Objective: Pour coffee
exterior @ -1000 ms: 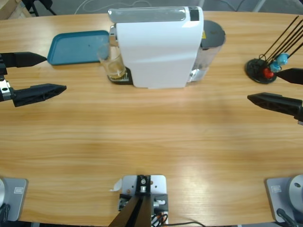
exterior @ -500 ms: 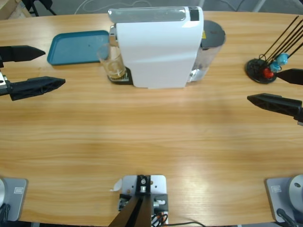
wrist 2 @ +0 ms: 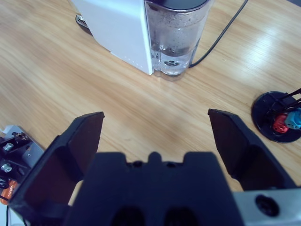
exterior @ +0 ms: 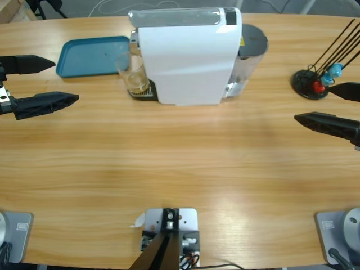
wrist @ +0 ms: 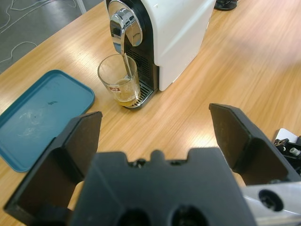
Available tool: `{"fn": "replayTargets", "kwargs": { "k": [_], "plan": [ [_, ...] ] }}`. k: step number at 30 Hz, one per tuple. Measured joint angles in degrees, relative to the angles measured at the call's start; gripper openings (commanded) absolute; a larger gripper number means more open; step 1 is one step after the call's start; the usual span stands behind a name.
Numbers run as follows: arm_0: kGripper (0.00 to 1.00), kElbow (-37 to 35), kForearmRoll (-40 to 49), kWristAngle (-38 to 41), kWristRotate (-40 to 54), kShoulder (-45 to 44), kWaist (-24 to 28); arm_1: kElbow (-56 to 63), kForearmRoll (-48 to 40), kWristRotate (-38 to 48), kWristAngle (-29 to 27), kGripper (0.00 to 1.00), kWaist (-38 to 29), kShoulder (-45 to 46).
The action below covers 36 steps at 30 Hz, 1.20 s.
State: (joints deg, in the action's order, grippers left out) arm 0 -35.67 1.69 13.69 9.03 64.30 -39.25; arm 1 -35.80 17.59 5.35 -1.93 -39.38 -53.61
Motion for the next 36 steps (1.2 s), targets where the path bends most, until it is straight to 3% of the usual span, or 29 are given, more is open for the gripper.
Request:
{"fn": "replayTargets", "kwargs": {
  "k": [36],
  "plan": [
    [1.000,0.0,0.4,0.0,3.0,-3.8,0.0,0.8,-0.8,0.0,-0.7,1.000,-0.2,0.0]
  ]
}}
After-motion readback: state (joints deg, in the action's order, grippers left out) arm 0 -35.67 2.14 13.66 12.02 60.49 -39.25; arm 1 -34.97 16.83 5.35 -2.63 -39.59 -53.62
